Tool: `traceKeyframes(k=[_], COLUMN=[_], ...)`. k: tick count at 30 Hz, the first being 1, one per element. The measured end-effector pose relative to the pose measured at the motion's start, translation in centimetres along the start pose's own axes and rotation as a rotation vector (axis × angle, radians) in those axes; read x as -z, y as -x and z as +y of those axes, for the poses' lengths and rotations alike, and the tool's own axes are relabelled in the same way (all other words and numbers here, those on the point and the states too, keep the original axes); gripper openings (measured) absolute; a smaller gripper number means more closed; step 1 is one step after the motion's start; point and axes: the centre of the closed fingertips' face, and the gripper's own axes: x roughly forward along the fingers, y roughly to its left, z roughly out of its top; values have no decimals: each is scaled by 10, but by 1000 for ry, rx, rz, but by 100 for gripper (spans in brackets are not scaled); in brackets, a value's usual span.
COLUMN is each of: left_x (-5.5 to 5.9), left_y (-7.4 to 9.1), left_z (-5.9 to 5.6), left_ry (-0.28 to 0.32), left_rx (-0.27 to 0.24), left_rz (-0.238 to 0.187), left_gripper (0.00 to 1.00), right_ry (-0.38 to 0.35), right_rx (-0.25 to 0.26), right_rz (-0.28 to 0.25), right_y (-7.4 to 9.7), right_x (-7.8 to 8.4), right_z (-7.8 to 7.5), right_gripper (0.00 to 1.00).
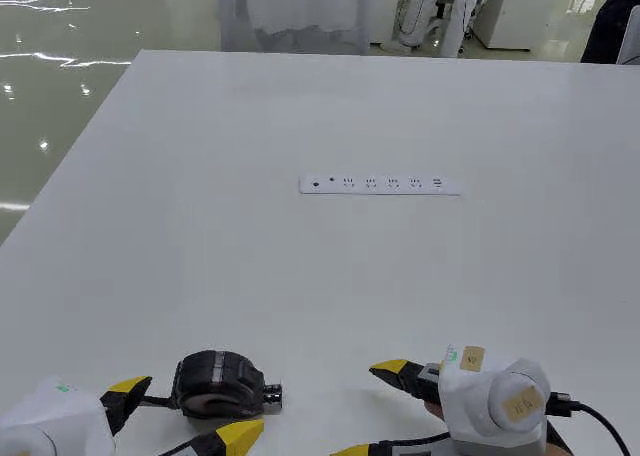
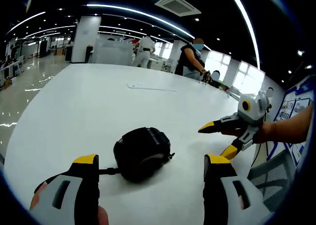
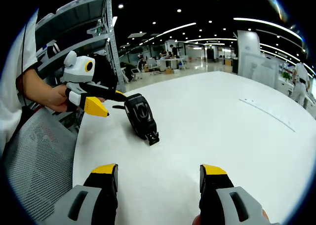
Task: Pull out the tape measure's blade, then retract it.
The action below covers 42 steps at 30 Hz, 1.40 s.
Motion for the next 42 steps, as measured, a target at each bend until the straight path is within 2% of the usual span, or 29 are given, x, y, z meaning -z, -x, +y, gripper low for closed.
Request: traceKeyframes(k=[9, 15, 21, 31, 34, 42], left_x=[2, 3, 9, 17, 19, 21], left_y=[19, 33, 45, 62, 66, 75], left_z=[1, 1, -1, 11, 12, 16], left_ry=[-74, -117, -165, -178, -203, -245], left_rx=[51, 76, 106, 111, 115, 111], left_rz=[28, 43, 73, 101, 110, 122], left_gripper=[86, 87, 89, 94, 93, 92], right_ry=[-4, 3, -24, -31, -42, -74], right_rx=[43, 85, 120, 150, 164, 197], right_rz=[-26, -32, -39, -19, -27, -21], right_y=[26, 47, 68, 92, 100, 121], right_x=[-2, 1, 9, 23, 25, 36], right_z=[-4, -8, -11, -6, -6, -8], right_gripper=[71, 74, 81, 93, 96, 98])
